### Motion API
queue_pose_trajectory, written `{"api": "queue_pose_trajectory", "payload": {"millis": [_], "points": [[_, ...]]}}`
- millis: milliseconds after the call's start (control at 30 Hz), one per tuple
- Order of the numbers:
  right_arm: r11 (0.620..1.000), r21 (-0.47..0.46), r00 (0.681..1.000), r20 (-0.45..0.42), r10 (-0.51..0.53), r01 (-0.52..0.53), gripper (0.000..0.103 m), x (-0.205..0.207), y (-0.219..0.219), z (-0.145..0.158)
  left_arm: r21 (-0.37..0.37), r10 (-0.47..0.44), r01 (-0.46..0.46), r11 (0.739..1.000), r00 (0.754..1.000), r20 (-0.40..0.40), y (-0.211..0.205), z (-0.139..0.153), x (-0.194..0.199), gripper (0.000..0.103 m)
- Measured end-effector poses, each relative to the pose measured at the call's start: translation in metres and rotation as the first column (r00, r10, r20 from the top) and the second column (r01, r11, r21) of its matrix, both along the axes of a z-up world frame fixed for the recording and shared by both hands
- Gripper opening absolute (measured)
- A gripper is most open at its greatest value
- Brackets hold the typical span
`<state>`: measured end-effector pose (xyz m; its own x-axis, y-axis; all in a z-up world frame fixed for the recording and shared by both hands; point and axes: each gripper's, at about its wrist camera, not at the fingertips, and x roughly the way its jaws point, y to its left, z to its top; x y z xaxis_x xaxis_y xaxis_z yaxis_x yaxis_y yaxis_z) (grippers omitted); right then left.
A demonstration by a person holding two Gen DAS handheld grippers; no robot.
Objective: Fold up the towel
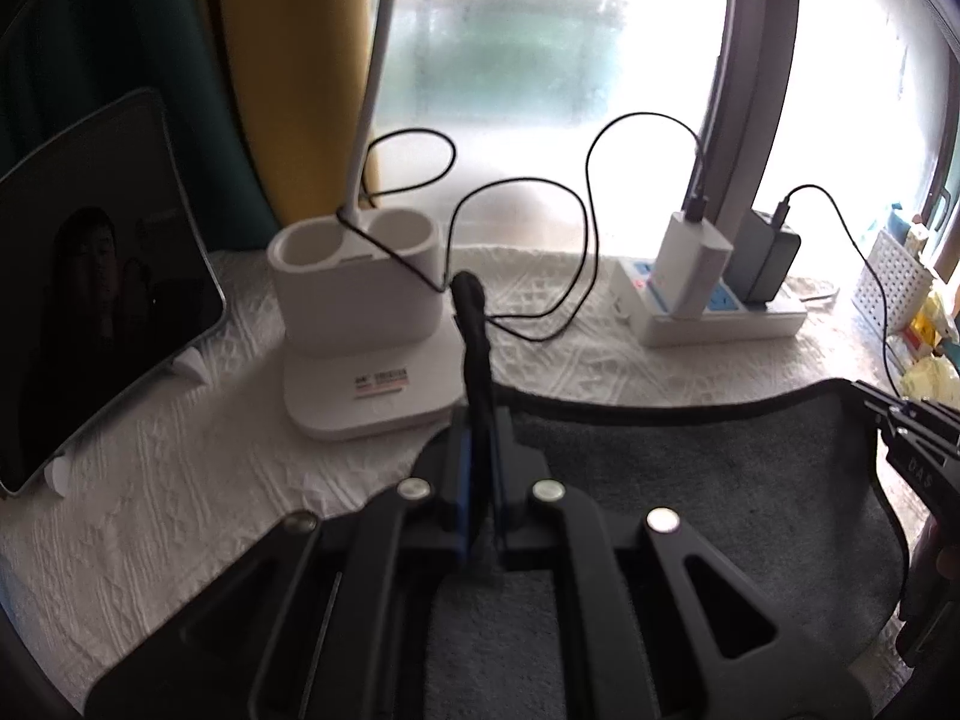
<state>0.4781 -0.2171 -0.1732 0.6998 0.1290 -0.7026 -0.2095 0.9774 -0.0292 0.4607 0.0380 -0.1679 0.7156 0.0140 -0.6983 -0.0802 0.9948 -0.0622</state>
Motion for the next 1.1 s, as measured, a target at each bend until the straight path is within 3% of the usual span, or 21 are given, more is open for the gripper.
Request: {"api": "queue_pose_trajectory", "payload": {"millis": [300,600,700,767,867,1033,1067,1100], "points": [[1.0,-0.015,0.997,-0.072,-0.022,0.021,0.005,0.011,-0.002,-0.021,-0.015,0.019,-0.02,1.0,0.997,-0.072,0.007,-0.021,0.011,0.007],[0.999,-0.015,0.996,-0.077,-0.035,0.034,0.01,0.013,-0.004,-0.016,0.031,0.022,-0.02,0.999,0.998,-0.063,-0.001,-0.003,0.006,0.008],[0.999,-0.016,0.997,-0.06,-0.047,0.046,0.022,0.01,-0.005,-0.01,0.047,0.033,-0.031,0.998,0.998,-0.049,-0.001,0.003,0.0,0.01],[0.999,0.0,0.998,-0.05,-0.046,0.046,0.041,0.006,-0.008,-0.005,0.059,0.052,-0.05,0.997,0.998,-0.039,0.0,0.007,-0.004,0.012],[0.999,0.002,0.999,-0.025,-0.047,0.047,0.058,-0.001,-0.009,0.003,0.061,0.076,-0.074,0.995,0.996,-0.036,0.004,0.012,-0.01,0.017],[0.998,0.0,0.998,0.016,-0.064,0.064,0.066,-0.018,-0.012,0.017,0.061,0.093,-0.089,0.994,0.994,-0.061,0.004,0.02,-0.021,0.024],[0.998,0.0,0.998,0.022,-0.065,0.065,0.067,-0.022,-0.012,0.02,0.066,0.098,-0.094,0.993,0.994,-0.055,0.004,0.022,-0.024,0.03],[0.998,0.0,0.998,0.028,-0.065,0.065,0.067,-0.027,-0.013,0.023,0.074,0.108,-0.104,0.992,0.993,-0.046,0.003,0.025,-0.029,0.044]]}}
